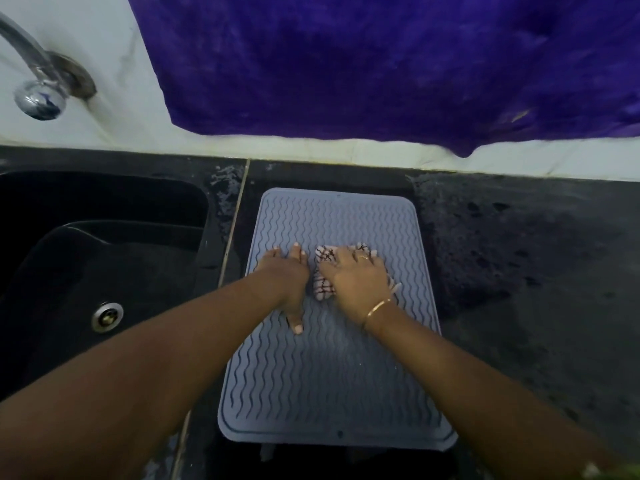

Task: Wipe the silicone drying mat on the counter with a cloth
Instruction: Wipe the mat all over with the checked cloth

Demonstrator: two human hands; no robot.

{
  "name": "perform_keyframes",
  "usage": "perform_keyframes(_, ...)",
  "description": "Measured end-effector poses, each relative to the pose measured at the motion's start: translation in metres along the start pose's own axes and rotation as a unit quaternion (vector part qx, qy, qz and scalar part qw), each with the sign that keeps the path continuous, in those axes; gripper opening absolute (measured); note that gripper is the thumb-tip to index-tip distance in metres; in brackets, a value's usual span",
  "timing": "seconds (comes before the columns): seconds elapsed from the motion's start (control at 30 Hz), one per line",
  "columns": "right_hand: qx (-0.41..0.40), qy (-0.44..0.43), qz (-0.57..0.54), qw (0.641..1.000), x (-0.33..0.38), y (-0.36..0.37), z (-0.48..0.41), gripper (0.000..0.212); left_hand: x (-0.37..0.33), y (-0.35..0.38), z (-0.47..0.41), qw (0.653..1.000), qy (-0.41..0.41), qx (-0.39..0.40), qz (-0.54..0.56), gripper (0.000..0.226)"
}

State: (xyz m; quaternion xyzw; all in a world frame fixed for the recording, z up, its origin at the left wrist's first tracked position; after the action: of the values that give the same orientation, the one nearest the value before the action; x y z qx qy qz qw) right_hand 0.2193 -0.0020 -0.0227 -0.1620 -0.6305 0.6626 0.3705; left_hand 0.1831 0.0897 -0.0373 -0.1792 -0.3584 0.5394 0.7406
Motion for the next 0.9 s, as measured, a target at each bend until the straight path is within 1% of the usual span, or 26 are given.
perform_keyframes(0.23, -0.055, 0.033, 0.044, 0.997, -0.023, -0.021, -0.079, 0.042, -0.001, 0.001, -0.001, 1.000, -0.001, 0.008, -0.003, 0.139)
perform_keyframes(0.3, -0.056, 0.044, 0.027, 0.997, -0.027, -0.028, -0.097, 0.044, 0.001, 0.002, -0.001, 1.000, -0.004, 0.003, 0.006, 0.139)
perform_keyframes(0.37, -0.054, 0.054, -0.015, 0.997, -0.030, -0.034, -0.104, 0.045, 0.005, 0.003, -0.001, 1.000, -0.004, -0.008, 0.020, 0.140)
perform_keyframes(0.4, -0.052, 0.057, -0.035, 0.996, -0.029, -0.034, -0.100, 0.042, 0.005, 0.004, 0.000, 1.000, -0.003, -0.009, 0.027, 0.140)
perform_keyframes(0.47, -0.041, 0.037, -0.033, 0.998, -0.018, -0.029, -0.077, 0.037, 0.006, 0.005, 0.001, 0.999, -0.003, -0.009, 0.032, 0.139)
perform_keyframes(0.57, -0.028, 0.016, -0.020, 0.999, 0.002, -0.011, -0.024, 0.041, 0.007, 0.004, 0.002, 0.999, -0.006, -0.014, 0.032, 0.140)
perform_keyframes(0.63, -0.065, -0.007, -0.007, 0.998, 0.014, -0.003, 0.012, 0.038, 0.005, 0.003, 0.002, 0.999, -0.010, -0.012, 0.028, 0.141)
perform_keyframes(0.73, -0.081, -0.030, 0.016, 0.996, 0.024, 0.009, 0.049, 0.032, 0.001, 0.000, -0.002, 1.000, -0.014, -0.005, 0.007, 0.141)
perform_keyframes(0.8, -0.071, -0.028, 0.002, 0.997, 0.022, 0.013, 0.053, 0.033, -0.001, 0.000, -0.003, 1.000, -0.009, -0.002, -0.001, 0.141)
perform_keyframes(0.87, -0.076, -0.032, 0.005, 0.997, 0.018, 0.008, 0.041, 0.036, -0.001, 0.002, -0.004, 1.000, -0.004, -0.003, -0.002, 0.142)
perform_keyframes(0.9, -0.077, -0.032, 0.009, 0.997, 0.014, 0.003, 0.029, 0.033, 0.000, 0.003, -0.004, 1.000, -0.004, -0.004, 0.003, 0.142)
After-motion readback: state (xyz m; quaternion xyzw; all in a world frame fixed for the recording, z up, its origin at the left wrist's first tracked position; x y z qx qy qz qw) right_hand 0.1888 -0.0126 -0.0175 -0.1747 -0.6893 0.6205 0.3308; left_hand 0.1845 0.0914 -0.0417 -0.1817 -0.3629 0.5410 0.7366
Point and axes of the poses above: each hand's wrist, its own z-axis away from the middle knuckle, its own y-axis out of the palm, x = y × z, the point moved 7 cm from there along -z, towards the middle knuckle, and after that the axes turned 15 degrees about -z, right-handed, at the moved point
